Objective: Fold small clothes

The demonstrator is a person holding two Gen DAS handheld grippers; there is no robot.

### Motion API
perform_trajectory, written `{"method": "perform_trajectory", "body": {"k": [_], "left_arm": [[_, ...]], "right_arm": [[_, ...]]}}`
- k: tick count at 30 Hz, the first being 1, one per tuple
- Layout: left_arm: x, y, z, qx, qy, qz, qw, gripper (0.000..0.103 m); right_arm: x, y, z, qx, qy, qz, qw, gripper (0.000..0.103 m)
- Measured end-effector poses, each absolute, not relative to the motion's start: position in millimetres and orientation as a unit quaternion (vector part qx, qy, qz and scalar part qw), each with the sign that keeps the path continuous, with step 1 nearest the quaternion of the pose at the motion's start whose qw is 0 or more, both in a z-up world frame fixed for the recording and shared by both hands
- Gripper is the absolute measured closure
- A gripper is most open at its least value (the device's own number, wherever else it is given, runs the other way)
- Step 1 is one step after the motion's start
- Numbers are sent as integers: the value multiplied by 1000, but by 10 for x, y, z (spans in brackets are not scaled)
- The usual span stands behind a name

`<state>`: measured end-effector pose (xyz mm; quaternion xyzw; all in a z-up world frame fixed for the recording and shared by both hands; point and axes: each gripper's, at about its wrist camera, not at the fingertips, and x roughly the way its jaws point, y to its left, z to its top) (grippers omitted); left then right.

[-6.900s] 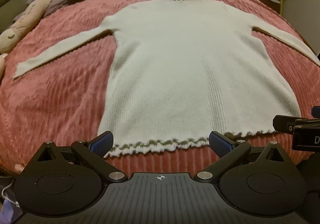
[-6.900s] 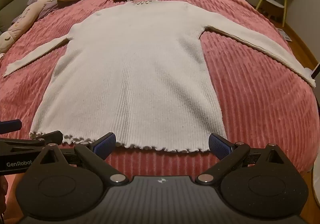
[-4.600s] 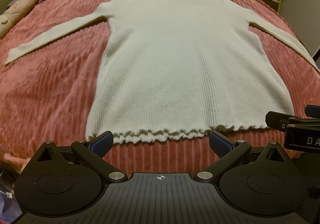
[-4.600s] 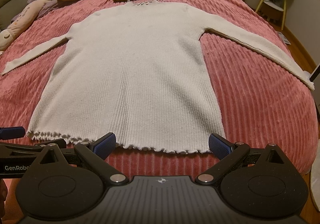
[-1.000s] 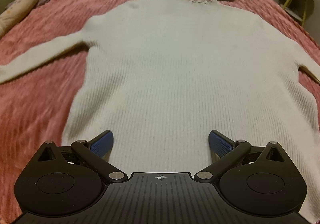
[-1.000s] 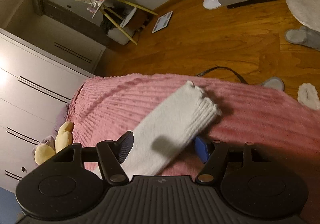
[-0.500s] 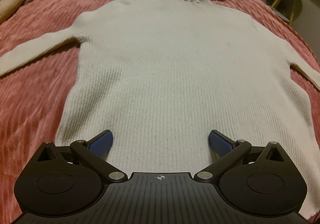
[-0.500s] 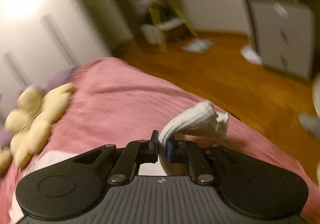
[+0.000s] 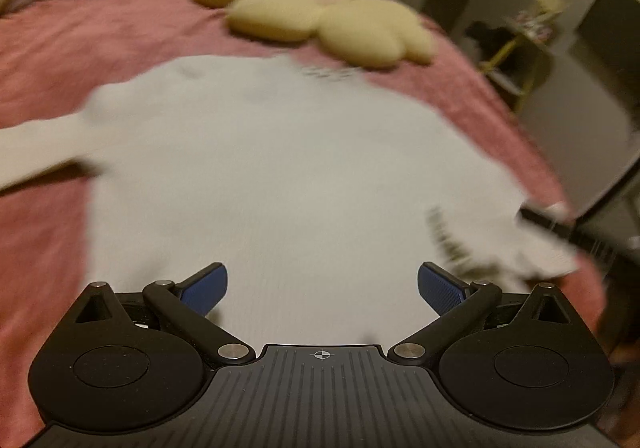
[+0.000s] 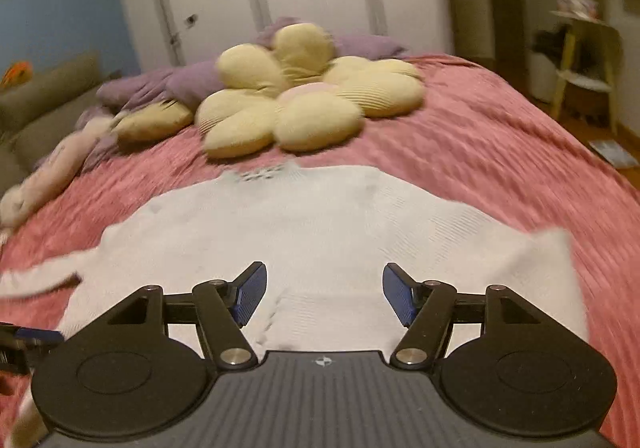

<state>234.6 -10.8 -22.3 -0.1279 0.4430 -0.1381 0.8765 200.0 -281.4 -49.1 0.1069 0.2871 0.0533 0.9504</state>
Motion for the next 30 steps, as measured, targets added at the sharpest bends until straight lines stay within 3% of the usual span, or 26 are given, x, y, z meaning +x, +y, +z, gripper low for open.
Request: {"method": "perform_trajectory", "body": {"k": [3, 6, 10, 11, 15, 17, 19, 30], "left_arm": [[2651, -400, -263, -159, 456, -192, 854, 0], [2946, -671, -394, -185, 474, -221, 832, 7], [3257, -976, -608, -211, 519, -241, 792, 25], [3304, -1037, -656, -211, 527, -242, 787, 34], [3418, -1180, -772, -217, 541, -242, 776, 48], [3438, -1226, -800, -219, 548, -238, 772, 74], [3446, -1258, -812, -209, 555, -231, 772, 91], [3385, -609, 34, -152, 422, -203, 870, 94]], "right_arm": [[1880, -3076, -599, 148, 298, 26, 943, 39], [1662, -3323, -715, 176, 305, -3, 936, 39], [1464, -3589, -894, 214, 305, -28, 927, 39], [1429, -3643, -929, 224, 308, -31, 924, 39], [1341, -3753, -1021, 243, 310, -32, 919, 39], [1341, -3767, -1050, 250, 310, -29, 917, 39], [1370, -3773, -1067, 259, 309, -28, 915, 39], [1549, -3800, -757, 237, 285, -13, 929, 41]]}}
